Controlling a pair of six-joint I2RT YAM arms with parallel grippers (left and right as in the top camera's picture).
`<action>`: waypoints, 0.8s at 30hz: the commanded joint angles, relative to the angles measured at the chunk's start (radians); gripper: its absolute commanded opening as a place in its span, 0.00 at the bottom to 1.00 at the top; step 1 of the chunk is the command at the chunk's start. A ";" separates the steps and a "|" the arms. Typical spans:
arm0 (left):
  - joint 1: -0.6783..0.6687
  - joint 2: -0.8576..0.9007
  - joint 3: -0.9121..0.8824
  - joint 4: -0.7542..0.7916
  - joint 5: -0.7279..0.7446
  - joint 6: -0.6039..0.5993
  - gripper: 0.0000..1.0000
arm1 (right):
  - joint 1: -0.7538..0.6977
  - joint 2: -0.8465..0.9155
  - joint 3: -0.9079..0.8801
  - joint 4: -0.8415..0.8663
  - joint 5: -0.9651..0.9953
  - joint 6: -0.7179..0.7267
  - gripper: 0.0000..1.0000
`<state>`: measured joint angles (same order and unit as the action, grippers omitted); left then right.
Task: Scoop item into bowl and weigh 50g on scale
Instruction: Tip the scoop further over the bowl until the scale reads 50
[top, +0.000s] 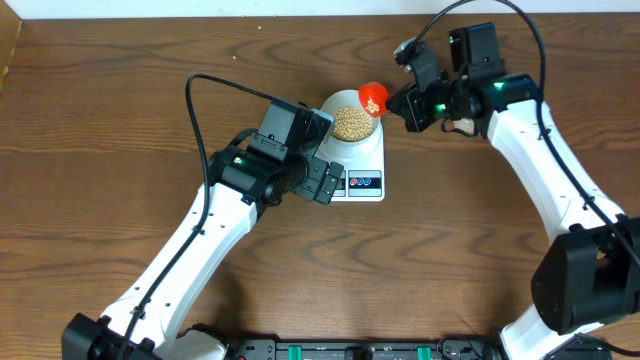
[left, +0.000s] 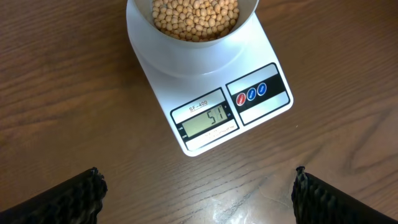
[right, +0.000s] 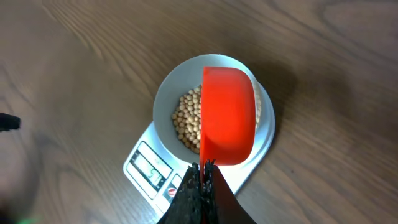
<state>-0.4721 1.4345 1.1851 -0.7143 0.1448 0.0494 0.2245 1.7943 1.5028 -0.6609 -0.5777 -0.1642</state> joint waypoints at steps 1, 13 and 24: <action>0.002 -0.004 -0.003 -0.003 0.004 0.002 0.98 | -0.027 -0.021 0.017 0.001 -0.084 0.045 0.01; 0.002 -0.004 -0.003 -0.004 0.004 0.002 0.98 | -0.057 -0.021 0.017 -0.005 -0.121 0.044 0.01; 0.002 -0.004 -0.003 -0.004 0.003 0.002 0.98 | -0.057 -0.021 0.017 -0.004 -0.121 0.042 0.01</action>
<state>-0.4721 1.4345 1.1851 -0.7143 0.1448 0.0494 0.1692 1.7943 1.5028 -0.6647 -0.6781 -0.1345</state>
